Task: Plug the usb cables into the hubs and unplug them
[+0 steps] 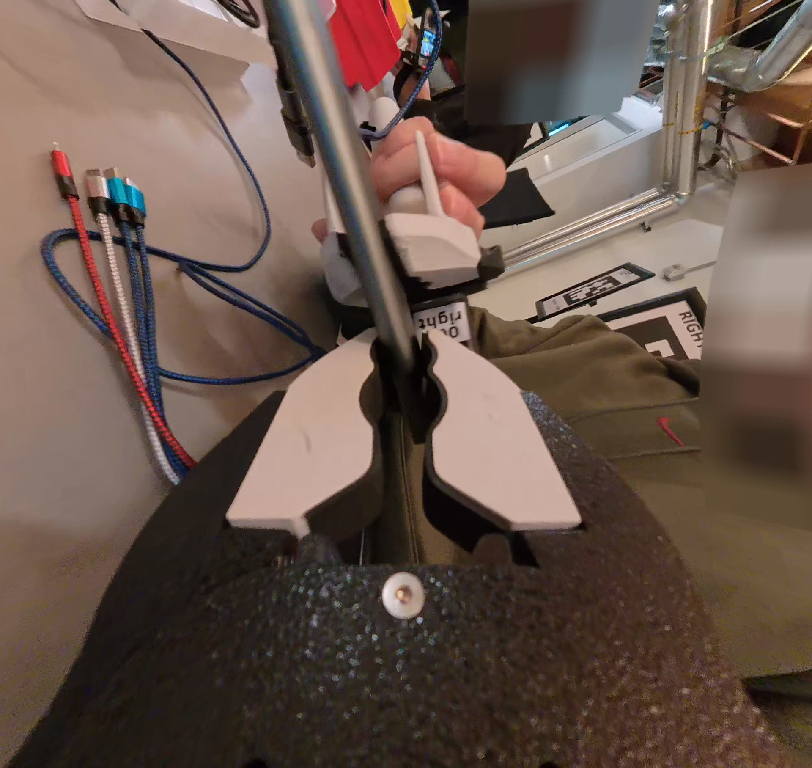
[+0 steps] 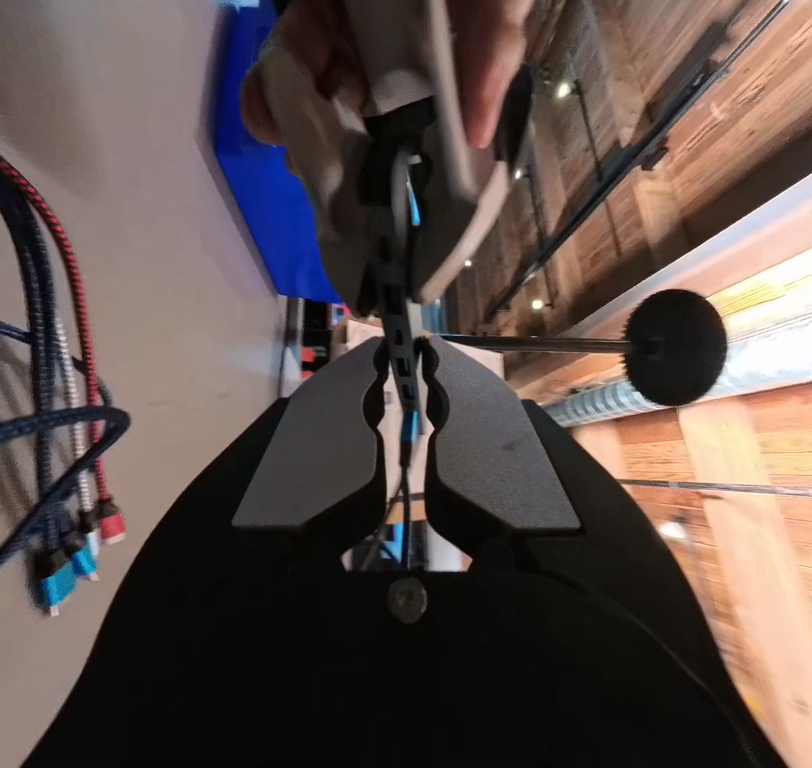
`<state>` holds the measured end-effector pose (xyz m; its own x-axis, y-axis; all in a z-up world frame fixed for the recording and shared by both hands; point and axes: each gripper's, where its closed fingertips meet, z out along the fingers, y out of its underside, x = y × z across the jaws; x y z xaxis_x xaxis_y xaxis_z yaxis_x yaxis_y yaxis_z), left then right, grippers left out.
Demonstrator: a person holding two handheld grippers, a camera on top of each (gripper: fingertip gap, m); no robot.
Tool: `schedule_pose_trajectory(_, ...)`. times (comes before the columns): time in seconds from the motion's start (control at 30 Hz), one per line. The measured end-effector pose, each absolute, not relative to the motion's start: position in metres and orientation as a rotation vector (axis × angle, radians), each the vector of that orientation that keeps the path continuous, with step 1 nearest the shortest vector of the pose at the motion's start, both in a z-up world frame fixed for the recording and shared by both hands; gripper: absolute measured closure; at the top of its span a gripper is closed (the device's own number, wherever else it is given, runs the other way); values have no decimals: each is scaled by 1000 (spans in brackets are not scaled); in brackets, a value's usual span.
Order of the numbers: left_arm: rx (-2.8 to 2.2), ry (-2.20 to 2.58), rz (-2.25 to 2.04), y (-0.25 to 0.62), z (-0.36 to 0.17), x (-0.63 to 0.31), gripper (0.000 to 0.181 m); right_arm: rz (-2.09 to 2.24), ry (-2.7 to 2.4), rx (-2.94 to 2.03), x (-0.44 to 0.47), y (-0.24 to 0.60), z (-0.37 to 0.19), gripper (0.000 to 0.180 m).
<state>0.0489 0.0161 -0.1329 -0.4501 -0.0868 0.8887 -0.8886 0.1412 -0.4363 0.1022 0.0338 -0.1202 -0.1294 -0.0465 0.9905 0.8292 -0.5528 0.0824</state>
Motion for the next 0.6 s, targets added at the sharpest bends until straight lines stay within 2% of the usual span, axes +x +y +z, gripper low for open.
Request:
schedule_pose_trajectory(0.13, 1052, -1639, 1440, 15, -154, 65, 170, -1357, -710, -1754, 116, 25, -139, 157)
schedule_pose_trajectory(0.23, 1126, -1574, 1532, 20, -160, 77, 170, -990, -296, -1916, 133, 10, -139, 156)
schedule_pose_trajectory(0.33, 1149, -1471, 1570, 19, -163, 77, 170, -597, 9, -1876, 134, 6, -134, 146)
schedule_pose_trajectory(0.5, 1102, -1407, 1554, 3, -168, 61, 170, -501, 41, -1871, 139, 6, -150, 153)
schedule_pose_trajectory(0.6, 1091, -1396, 1556, 1, -169, 59, 170, -575, 1, -1961, 144, 3, -165, 150)
